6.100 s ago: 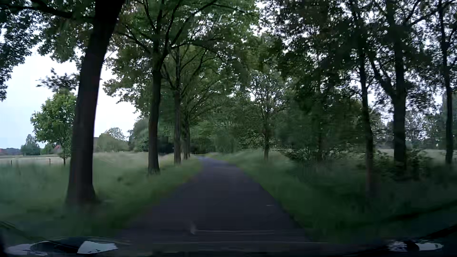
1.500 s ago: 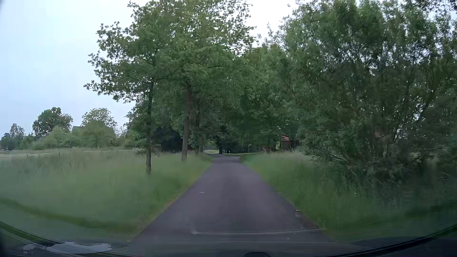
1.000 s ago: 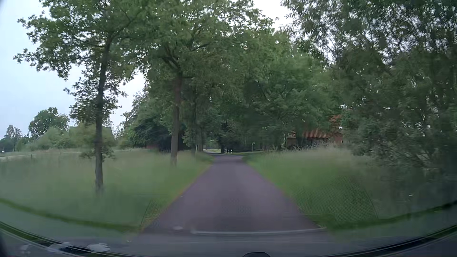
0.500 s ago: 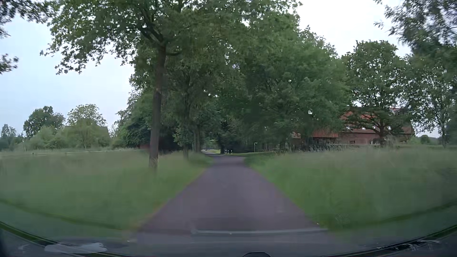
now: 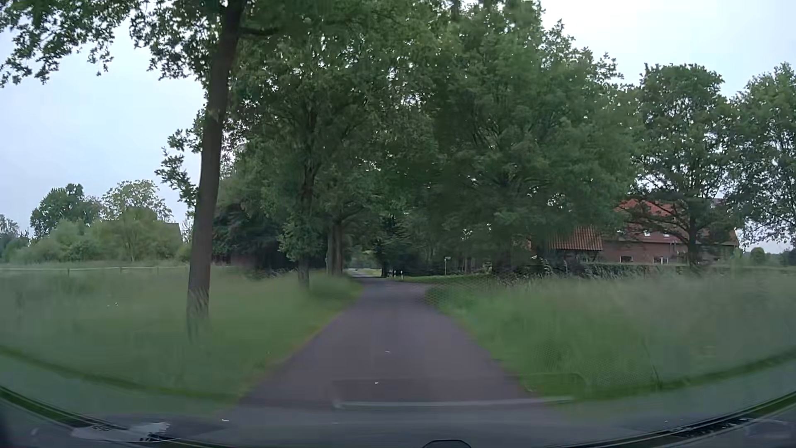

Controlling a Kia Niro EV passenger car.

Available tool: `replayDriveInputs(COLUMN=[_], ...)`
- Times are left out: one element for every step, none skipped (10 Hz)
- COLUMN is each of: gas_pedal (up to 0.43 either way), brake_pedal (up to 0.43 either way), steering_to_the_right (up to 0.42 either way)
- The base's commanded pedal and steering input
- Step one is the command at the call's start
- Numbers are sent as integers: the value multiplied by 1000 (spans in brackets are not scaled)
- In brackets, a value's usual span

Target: Follow the waypoints while adhering to traffic rules and regulations

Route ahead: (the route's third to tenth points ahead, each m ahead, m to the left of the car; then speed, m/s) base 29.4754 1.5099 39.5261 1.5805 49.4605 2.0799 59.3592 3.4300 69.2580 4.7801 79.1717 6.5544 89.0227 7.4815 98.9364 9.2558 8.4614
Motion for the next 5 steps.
replayDriveInputs(gas_pedal=[87,87,87,87,87], brake_pedal=[0,0,0,0,0], steering_to_the_right=[-11,-11,-11,-11,-11])
